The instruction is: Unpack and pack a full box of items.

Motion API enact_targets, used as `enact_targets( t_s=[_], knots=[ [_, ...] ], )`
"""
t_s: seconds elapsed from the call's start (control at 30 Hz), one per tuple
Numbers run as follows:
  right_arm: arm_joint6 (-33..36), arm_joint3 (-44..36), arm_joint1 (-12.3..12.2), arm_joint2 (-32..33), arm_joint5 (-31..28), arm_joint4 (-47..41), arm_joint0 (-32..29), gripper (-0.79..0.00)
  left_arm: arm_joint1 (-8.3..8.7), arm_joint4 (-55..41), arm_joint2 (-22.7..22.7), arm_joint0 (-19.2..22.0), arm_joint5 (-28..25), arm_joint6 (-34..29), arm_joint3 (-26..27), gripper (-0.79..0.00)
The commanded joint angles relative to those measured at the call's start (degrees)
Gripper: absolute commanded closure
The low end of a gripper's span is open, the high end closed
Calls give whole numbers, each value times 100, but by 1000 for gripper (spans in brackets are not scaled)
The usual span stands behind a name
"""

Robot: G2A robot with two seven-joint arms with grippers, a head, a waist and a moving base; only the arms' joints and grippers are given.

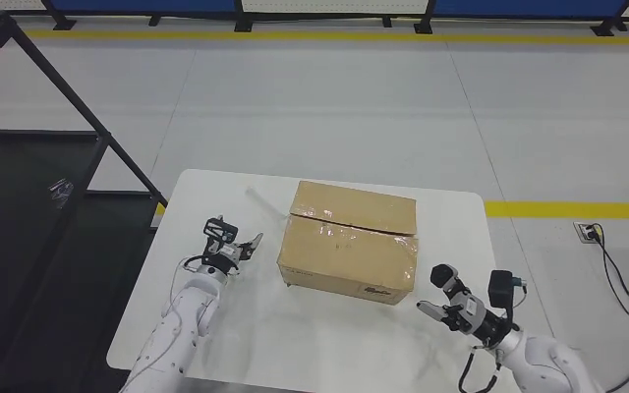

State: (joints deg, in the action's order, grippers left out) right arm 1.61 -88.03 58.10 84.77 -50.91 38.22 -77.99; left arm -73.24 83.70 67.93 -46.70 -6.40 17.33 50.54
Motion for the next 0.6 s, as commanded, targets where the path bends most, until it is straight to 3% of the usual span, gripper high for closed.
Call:
enact_targets(
  t_s=[0.0, 0.27, 0.57],
  knots=[
    [-58, -35, -3, 58, 5, 37, -88, -785, -100, -43, -216, 357, 27, 284, -517, -785],
    [-144, -251, -8, 221, 161, 157, -381, -785, -489, -38, -852, 1272, 123, 954, -1850, -785],
    [-24, -382, -3, 232, 247, 178, -409, -785, -749, -366, -952, 1719, 526, 1555, -2669, -785]
  ],
)
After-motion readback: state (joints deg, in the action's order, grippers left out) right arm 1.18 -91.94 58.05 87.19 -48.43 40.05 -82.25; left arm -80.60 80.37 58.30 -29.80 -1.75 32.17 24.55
